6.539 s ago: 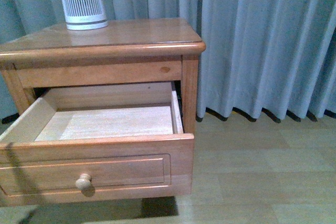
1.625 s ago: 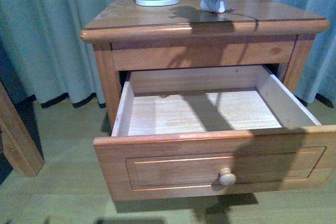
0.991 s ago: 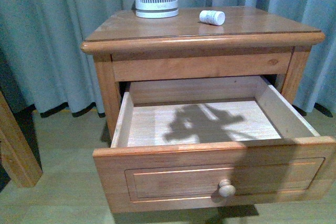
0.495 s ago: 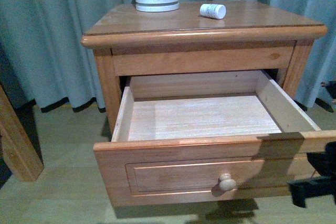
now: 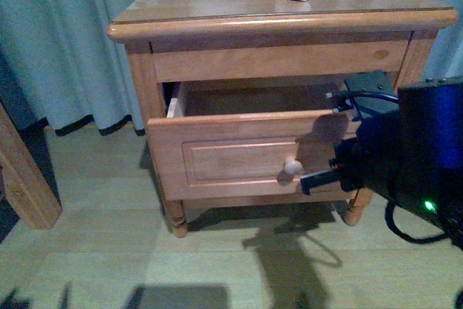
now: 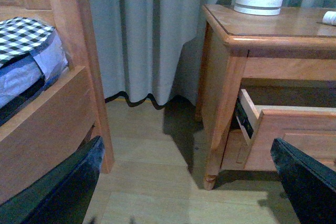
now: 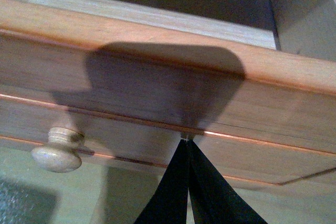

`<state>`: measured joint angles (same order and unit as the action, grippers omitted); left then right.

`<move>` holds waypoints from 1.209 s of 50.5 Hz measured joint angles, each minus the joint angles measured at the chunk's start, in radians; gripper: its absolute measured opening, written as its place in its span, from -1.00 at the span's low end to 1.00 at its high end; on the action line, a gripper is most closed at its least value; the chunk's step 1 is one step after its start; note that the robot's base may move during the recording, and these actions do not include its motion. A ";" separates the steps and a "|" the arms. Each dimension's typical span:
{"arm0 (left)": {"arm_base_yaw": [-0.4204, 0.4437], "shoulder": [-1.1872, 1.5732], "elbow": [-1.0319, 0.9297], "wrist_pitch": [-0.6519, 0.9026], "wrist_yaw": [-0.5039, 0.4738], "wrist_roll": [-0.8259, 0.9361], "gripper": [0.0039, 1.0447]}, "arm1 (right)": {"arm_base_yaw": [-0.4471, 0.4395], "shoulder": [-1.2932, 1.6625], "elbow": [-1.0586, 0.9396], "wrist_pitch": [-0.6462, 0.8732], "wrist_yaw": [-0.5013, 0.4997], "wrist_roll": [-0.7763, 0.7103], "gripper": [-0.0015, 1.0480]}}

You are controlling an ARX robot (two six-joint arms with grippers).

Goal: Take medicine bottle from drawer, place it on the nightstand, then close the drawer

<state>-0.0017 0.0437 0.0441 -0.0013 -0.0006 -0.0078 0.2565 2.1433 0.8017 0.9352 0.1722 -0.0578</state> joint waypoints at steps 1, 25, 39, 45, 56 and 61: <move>0.000 0.000 0.000 0.000 0.000 0.000 0.88 | -0.001 0.008 0.013 0.000 -0.001 -0.003 -0.94; 0.000 0.000 0.000 0.000 0.000 0.000 0.88 | -0.073 0.205 0.440 -0.125 -0.065 -0.128 -0.94; 0.000 0.000 0.000 0.000 0.000 0.000 0.88 | -0.097 0.205 0.464 -0.175 -0.096 -0.074 -0.94; 0.000 0.000 0.000 0.000 0.000 0.000 0.88 | -0.119 0.125 0.395 -0.191 -0.100 -0.002 -0.94; 0.000 0.000 0.000 0.000 0.000 0.000 0.88 | -0.145 -0.259 0.175 -0.281 -0.175 0.177 -0.94; 0.000 0.000 0.000 0.000 0.000 0.000 0.88 | -0.159 -0.521 0.038 -0.357 -0.227 0.237 -0.94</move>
<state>-0.0017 0.0437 0.0441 -0.0013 -0.0006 -0.0078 0.0978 1.6218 0.8394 0.5785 -0.0547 0.1787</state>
